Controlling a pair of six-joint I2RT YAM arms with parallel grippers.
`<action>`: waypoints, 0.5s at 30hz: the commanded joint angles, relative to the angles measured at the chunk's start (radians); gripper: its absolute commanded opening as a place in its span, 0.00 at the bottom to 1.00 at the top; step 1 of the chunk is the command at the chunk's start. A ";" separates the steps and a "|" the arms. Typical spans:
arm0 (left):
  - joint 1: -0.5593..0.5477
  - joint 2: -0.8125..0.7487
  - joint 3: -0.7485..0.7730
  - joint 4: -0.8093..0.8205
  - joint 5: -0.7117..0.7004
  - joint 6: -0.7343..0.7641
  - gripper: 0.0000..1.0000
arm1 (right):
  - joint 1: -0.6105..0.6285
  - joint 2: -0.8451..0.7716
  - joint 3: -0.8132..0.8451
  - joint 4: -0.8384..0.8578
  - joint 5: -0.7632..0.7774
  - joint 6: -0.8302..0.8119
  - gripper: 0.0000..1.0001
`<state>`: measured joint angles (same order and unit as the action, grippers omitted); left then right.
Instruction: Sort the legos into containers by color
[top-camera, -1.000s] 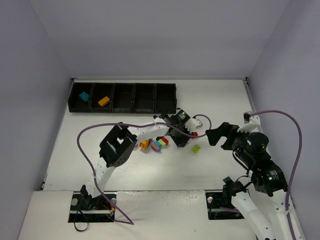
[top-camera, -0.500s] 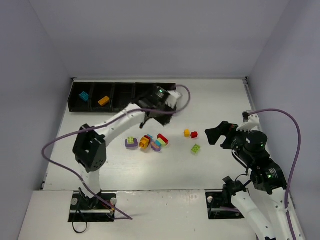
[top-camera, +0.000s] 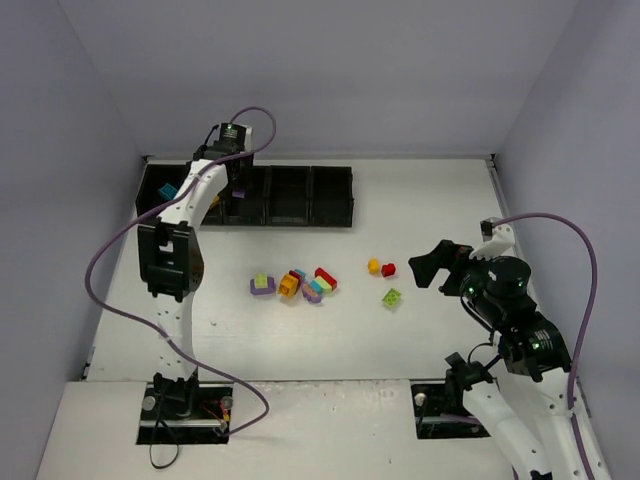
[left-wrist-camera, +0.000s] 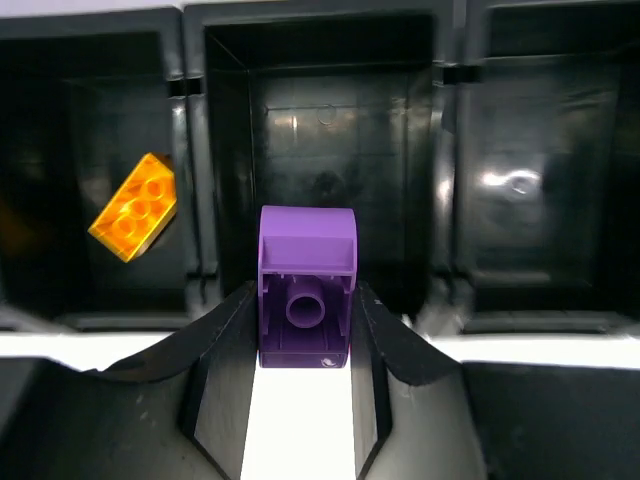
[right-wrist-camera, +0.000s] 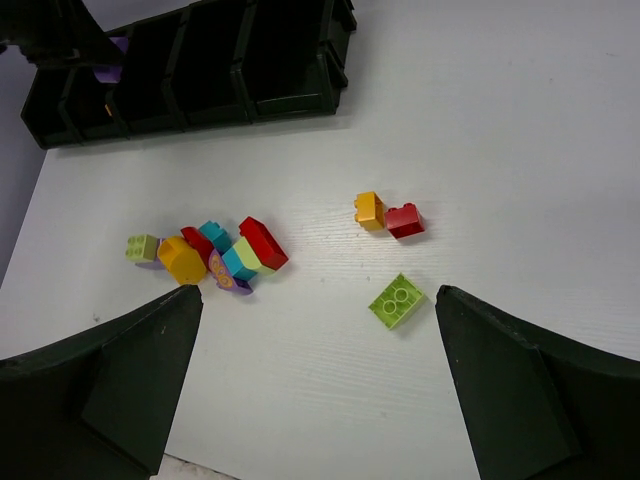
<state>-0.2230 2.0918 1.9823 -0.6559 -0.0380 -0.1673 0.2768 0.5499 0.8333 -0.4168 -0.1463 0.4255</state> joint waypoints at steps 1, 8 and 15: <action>0.011 0.045 0.117 -0.057 0.018 -0.002 0.24 | 0.005 0.016 0.041 0.053 0.008 -0.005 1.00; 0.014 0.134 0.188 -0.068 0.038 -0.006 0.49 | 0.005 0.015 0.040 0.053 0.002 0.001 1.00; -0.012 -0.010 0.109 -0.061 0.139 -0.056 0.61 | 0.005 0.016 0.044 0.053 0.002 -0.005 1.00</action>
<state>-0.2138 2.2581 2.0926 -0.7303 0.0425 -0.1848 0.2768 0.5499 0.8341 -0.4168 -0.1463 0.4255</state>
